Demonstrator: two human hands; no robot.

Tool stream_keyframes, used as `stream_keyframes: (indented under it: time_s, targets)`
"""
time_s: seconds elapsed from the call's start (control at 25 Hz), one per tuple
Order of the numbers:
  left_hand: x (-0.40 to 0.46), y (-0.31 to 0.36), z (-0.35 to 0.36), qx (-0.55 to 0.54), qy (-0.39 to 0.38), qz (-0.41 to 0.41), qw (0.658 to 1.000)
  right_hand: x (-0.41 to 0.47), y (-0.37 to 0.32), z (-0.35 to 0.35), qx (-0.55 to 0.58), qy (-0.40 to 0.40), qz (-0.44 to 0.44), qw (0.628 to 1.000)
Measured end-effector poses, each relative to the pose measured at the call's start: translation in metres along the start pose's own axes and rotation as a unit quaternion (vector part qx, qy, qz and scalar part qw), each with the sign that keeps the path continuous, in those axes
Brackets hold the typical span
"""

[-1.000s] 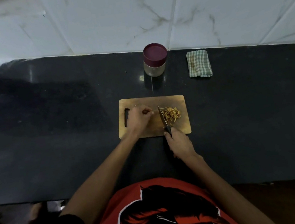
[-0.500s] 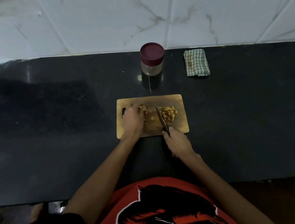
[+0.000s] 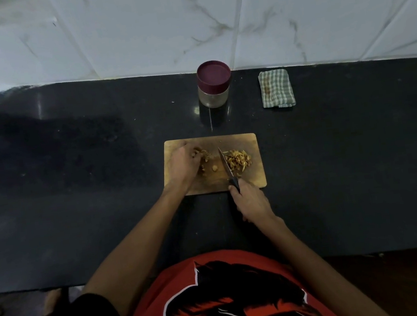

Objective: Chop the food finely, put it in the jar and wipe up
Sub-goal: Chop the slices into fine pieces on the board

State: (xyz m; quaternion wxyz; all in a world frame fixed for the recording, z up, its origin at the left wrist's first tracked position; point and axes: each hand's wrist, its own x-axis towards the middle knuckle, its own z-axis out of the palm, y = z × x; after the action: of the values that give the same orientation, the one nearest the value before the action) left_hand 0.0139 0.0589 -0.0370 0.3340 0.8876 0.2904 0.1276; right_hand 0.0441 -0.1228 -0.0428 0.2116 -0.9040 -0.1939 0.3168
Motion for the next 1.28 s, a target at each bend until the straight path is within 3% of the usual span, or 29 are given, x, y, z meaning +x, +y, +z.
stream_keyframes:
  time_s: [0.24,0.52,1.28]
  targets:
    - [-0.006,0.006,-0.001,-0.096,-0.024,-0.012,0.995,-0.002,0.001,0.000,-0.002,0.006,-0.007,1.000]
    - [-0.010,0.007,0.010,-0.073,-0.122,-0.017,0.990,-0.002,0.001,0.000,0.006,-0.002,-0.001,1.000]
    - [-0.024,0.004,0.025,0.020,-0.081,0.020,0.996,-0.005,-0.004,-0.002,-0.006,0.000,0.006,1.000]
